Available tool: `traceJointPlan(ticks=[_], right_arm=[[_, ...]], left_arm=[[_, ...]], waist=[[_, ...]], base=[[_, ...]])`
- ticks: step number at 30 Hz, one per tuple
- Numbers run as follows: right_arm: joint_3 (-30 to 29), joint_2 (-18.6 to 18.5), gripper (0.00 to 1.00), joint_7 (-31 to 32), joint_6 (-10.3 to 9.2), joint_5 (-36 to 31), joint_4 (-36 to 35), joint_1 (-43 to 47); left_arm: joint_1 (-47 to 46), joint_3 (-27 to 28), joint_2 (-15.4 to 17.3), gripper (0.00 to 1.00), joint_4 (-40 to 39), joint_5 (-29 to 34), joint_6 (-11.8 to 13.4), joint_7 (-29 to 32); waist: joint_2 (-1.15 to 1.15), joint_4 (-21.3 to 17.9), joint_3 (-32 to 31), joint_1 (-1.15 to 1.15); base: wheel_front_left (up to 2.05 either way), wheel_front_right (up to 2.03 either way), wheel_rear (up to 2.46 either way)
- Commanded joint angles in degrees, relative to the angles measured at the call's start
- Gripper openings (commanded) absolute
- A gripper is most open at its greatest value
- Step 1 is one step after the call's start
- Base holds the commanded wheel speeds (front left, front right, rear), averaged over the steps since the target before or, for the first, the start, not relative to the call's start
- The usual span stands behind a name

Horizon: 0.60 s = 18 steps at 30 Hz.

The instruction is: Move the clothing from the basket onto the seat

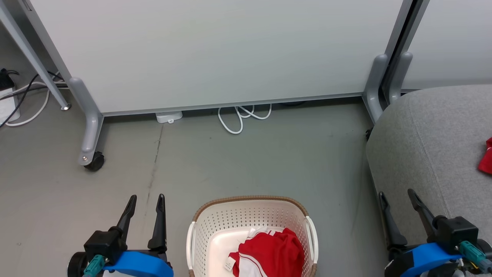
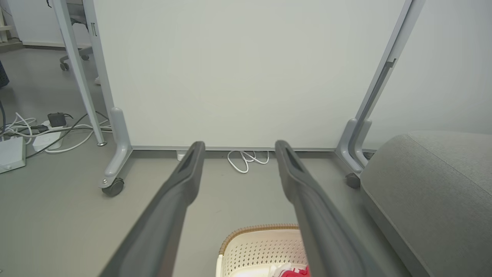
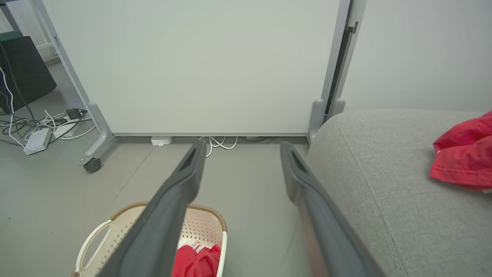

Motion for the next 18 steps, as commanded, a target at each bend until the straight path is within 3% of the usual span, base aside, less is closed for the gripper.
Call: traceJointPlan(ticks=[1,11,18], right_arm=[[0.1,0.2,1.0,-0.1,0.01,-0.2,-0.2,-1.0],[0.4,0.1,1.0,-0.5,0.01,-0.9,-1.0,-3.4],[1.9,-1.1,1.0,-0.8,0.01,-1.3,-3.1,-9.6]], left_arm=[[-0.9,-0.1,0.1,1.0,-0.3,0.4,-0.1,-0.2],[-2.6,-1.0,0.2,1.0,-0.4,0.3,-0.1,-0.2],[-7.6,-2.7,0.4,1.0,-0.5,0.8,-0.1,-0.2]], waist=[[0.0,-0.1,0.5,0.0],[0.0,-0.7,5.3,0.0],[0.0,-3.6,16.2,0.0]], base=[[0.0,0.0,0.0],[0.0,0.0,0.0],[0.0,0.0,0.0]])
